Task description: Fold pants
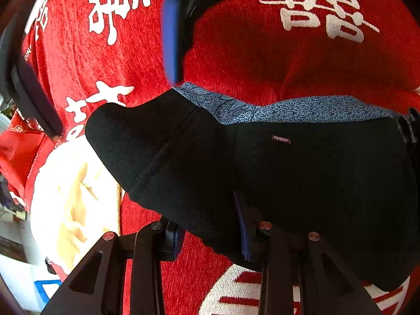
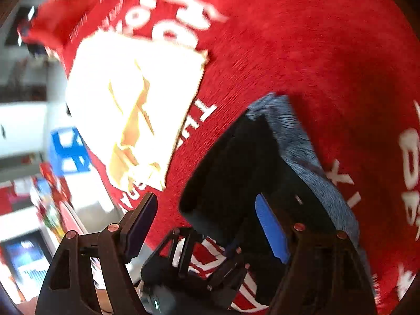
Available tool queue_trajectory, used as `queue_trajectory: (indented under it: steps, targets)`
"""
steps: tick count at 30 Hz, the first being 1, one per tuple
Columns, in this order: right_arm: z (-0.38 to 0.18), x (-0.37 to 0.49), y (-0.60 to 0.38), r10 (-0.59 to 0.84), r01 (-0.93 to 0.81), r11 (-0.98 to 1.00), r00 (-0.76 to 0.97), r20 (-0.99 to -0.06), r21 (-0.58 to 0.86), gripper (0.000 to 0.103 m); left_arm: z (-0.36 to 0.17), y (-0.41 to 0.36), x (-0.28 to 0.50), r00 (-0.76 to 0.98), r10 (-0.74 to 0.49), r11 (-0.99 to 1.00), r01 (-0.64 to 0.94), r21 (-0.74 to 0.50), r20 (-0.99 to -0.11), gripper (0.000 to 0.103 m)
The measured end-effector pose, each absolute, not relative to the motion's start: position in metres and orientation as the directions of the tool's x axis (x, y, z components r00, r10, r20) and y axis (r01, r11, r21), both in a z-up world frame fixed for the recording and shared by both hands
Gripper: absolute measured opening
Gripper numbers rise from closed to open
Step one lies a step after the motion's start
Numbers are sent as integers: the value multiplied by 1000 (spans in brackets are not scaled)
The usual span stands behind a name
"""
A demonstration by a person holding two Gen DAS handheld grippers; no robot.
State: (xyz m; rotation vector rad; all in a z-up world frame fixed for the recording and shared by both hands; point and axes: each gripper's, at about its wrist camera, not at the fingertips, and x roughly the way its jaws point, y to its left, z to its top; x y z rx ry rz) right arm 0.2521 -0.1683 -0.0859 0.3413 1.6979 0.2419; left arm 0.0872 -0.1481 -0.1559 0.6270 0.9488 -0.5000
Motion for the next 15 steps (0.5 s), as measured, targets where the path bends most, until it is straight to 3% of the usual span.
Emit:
queue_trajectory:
  steps: [5,6,7,8,9,15]
  targets:
    - [-129,262,-146,287,68,958,-286,-914,280,80,-155,-147,88,502,-114,724,633,274,-857,35]
    - [-135,260,-146,278,73,960,-306,-911,269,73,-154,-146,87,503,-114,725,632,275,-857,35]
    - [-138,259,-147,276,77,961,-311,-909,266,58,-154,-146,87,501,-112,725,632,274,-858,35]
    - [-139,257,-150,289,86,957,-307,-907,276,27,-154,-147,87,497,-108,723,633,275,-861,35]
    - [-137,255,-156,305,104,952,-289,-907,287,21,-152,-147,85,503,-108,720,634,282,-857,35]
    - [-96,225,-196,395,133,916,-117,-911,379,18,-120,-159,67,535,-170,683,669,292,-827,35]
